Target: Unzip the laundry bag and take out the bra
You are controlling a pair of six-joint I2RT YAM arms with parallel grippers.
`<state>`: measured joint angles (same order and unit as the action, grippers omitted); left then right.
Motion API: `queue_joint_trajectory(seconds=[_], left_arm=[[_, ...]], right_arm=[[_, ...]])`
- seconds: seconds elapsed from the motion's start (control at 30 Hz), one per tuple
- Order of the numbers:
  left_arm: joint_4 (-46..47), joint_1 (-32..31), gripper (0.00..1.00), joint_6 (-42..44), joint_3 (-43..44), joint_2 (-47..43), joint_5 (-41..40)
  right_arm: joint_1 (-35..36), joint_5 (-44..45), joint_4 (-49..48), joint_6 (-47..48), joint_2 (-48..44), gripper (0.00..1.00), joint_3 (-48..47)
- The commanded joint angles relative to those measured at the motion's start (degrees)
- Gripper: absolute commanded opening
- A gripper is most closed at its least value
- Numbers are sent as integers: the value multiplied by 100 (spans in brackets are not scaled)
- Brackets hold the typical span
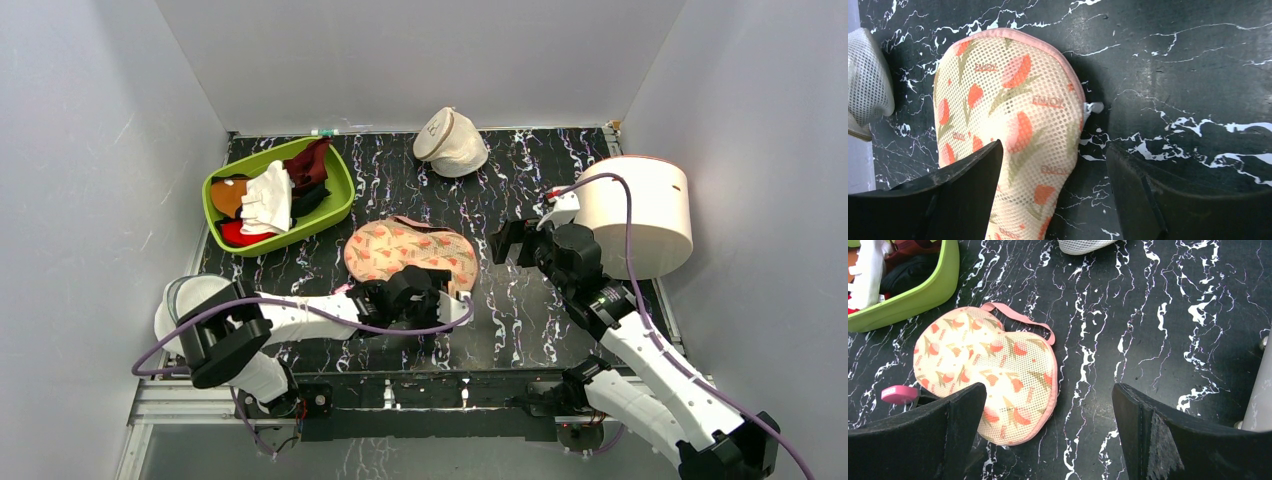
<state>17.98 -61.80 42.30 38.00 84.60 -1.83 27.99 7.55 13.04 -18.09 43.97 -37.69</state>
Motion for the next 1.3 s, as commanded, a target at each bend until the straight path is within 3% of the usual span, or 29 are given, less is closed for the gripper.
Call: queue_joint_trajectory(seconds=[0.0,0.07,0.13,0.3,0.43,0.63,0.9,1.07,1.27], left_arm=[[169,72,72,205,316,422,93],[626,249,66,256,214,705,-88],[225,536,52,8,555,727,272],[511,686,16,-388,453,408,569],[400,693,0,-666,595,243,593],[452,869,0,-1272,632,-166,385],[20,1313,0,-2178,1012,-296,248],[-113,1544,0,-2650,1153,-369,446],[-244,1642,0,-2825,1212,-472,552]], right_arm=[[5,-52,-352,-40,100,98,-173],[5,-151,-273,-107,132,98,-238],[4,-174,-319,-163,112,98,-149],[1,-262,-335,-159,198,98,-52],[4,-670,-605,165,385,97,106],[5,-1553,-681,-31,856,82,128],[93,-2480,-1640,-352,1354,64,605],[989,-1589,-1670,48,1944,63,272],[1282,-1005,-2806,16,2264,52,503]])
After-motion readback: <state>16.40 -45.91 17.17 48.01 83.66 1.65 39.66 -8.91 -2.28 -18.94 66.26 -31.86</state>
